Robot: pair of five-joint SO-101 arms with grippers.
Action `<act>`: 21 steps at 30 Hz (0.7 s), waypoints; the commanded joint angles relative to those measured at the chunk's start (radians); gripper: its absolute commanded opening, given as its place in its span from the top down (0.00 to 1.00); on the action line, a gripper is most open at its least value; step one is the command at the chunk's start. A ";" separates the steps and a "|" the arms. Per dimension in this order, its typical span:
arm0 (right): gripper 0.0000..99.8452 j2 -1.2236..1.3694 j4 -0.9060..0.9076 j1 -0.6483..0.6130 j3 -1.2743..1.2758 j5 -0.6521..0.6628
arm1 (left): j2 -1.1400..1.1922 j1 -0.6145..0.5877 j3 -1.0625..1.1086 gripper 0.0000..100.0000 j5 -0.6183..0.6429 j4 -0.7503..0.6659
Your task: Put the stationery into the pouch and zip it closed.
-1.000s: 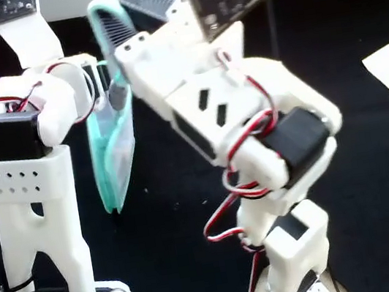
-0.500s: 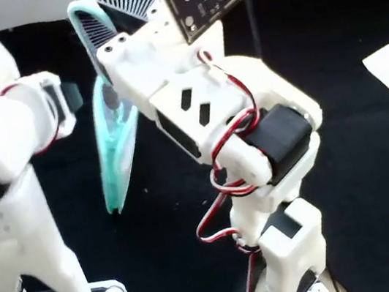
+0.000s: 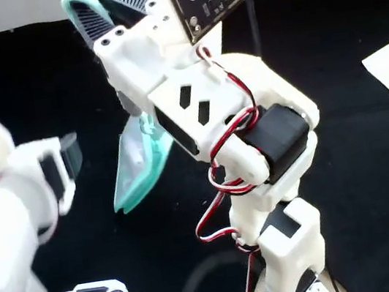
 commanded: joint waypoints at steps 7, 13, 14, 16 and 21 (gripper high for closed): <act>0.99 -0.004 -0.044 -0.091 -0.015 0.014 | -0.133 0.099 0.116 0.82 -0.008 0.005; 0.99 0.016 -0.044 -0.088 -0.016 0.014 | -0.124 0.318 0.206 0.82 -0.008 0.005; 0.99 0.016 -0.044 -0.088 -0.016 0.014 | -0.125 0.340 0.223 0.82 -0.008 0.005; 0.99 0.016 -0.044 -0.087 -0.016 0.014 | -0.127 0.369 0.251 0.82 -0.008 0.005; 0.99 0.016 -0.074 -0.087 -0.016 0.014 | -0.125 0.461 0.274 0.82 -0.005 0.005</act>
